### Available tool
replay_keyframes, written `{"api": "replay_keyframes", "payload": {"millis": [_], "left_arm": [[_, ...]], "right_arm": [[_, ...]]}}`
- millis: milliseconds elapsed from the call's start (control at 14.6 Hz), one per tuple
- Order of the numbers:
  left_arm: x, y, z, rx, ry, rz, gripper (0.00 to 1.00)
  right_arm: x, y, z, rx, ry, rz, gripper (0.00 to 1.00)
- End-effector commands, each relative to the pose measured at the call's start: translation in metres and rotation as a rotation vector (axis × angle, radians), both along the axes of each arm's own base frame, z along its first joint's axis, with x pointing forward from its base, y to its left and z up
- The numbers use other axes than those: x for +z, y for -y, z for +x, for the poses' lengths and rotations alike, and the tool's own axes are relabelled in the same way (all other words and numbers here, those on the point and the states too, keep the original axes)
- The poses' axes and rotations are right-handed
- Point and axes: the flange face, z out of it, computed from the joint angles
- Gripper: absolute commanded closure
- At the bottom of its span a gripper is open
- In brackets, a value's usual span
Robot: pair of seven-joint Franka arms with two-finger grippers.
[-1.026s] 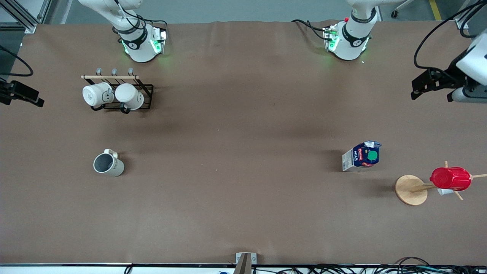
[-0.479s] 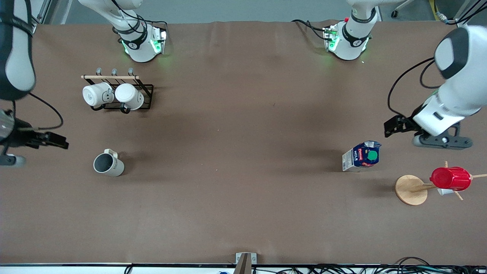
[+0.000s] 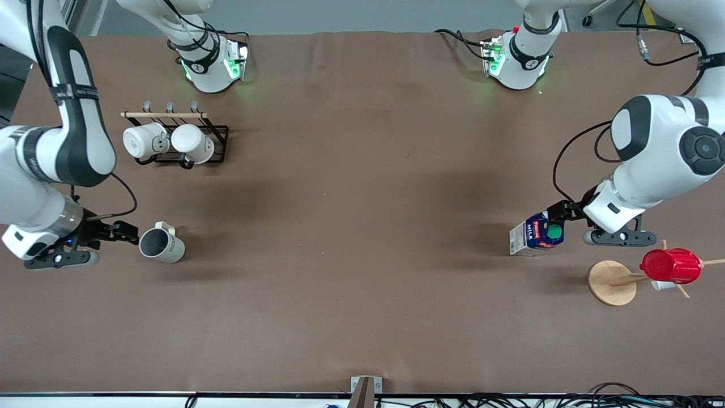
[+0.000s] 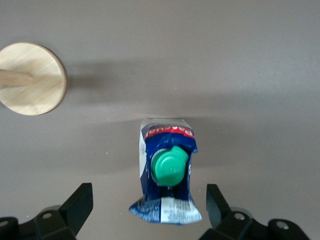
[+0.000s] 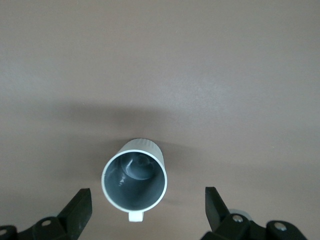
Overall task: Place cup and milk on table
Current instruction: 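Grasp the white mug with the right gripper while the left gripper grasps the carton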
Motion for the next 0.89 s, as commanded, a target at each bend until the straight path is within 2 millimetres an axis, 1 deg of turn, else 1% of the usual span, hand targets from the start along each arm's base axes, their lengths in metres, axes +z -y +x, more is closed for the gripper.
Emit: {"api": "replay_keyframes", "payload": {"millis": [0,68,205,274,479,547,615,684,821], "left_arm": [[-0.008,0.013,0.004,0.020,0.014,-0.011,0.00],[-0.014,0.019,0.006,0.022,0.013,-0.016,0.00],[-0.027,0.020,0.007,0.036,0.003,-0.018,0.02],[-0.029,0.019,0.007,0.036,0.000,-0.016,0.05],[-0.033,0.020,0.006,0.035,-0.007,-0.016,0.13],[-0.037,0.020,0.006,0.035,-0.013,-0.016,0.15],[-0.040,0.020,0.007,0.035,-0.018,-0.017,0.19],[-0.043,0.019,0.007,0.036,-0.024,-0.017,0.24],[-0.043,0.019,0.006,0.038,-0.029,-0.016,0.36]], "right_arm": [[-0.021,0.003,-0.013,0.039,0.017,-0.019,0.00],[-0.035,0.003,-0.014,0.041,0.011,-0.020,0.00],[-0.052,0.003,-0.017,0.041,0.004,-0.019,0.00],[-0.056,0.003,-0.017,0.044,0.000,-0.020,0.00],[-0.077,0.007,-0.017,0.054,-0.001,-0.036,0.00],[-0.085,0.009,-0.023,0.051,-0.004,-0.037,0.00],[-0.087,0.008,-0.024,0.055,0.004,-0.037,0.00],[-0.089,0.008,-0.024,0.056,0.007,-0.038,0.00],[-0.095,0.009,-0.024,0.055,0.001,-0.037,0.01]]}}
